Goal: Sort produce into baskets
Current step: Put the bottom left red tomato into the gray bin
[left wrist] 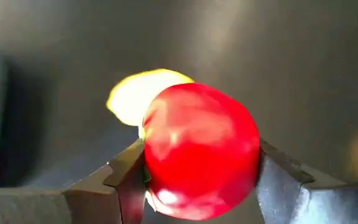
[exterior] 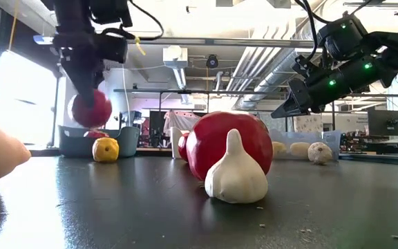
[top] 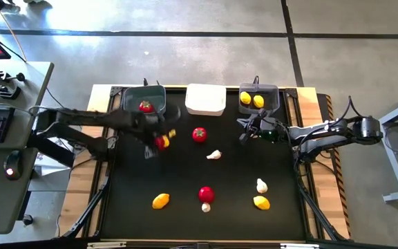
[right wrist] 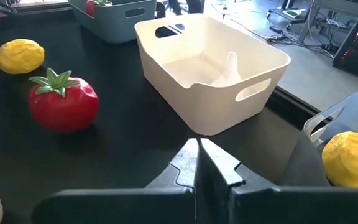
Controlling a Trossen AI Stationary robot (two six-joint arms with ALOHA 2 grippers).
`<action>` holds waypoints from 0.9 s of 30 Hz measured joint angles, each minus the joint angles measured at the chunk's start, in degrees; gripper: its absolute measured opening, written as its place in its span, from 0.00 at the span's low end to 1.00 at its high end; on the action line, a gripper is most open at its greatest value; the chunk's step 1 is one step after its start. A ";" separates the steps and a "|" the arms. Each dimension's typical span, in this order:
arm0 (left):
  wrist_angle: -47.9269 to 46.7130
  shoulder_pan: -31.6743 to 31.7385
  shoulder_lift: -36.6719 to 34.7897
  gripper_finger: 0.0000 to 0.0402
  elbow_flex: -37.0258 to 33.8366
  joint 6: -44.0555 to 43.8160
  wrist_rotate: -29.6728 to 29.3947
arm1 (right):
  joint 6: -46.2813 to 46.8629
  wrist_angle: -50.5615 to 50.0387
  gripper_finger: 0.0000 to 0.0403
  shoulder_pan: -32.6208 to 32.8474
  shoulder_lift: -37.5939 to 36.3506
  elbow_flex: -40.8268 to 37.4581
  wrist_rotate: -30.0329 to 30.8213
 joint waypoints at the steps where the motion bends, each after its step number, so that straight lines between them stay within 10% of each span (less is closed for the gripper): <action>1: -0.17 2.69 -1.08 0.52 0.00 -0.03 -0.10 | 0.00 0.00 0.01 0.00 0.00 0.00 -0.17; 14: -2.00 37.06 -2.48 0.51 4.44 3.40 -7.21 | -0.01 -0.24 0.01 0.00 0.00 0.00 -0.10; 27: -1.35 51.04 12.48 0.51 10.72 5.53 -6.13 | -0.23 -0.35 0.01 0.00 0.01 0.00 -0.16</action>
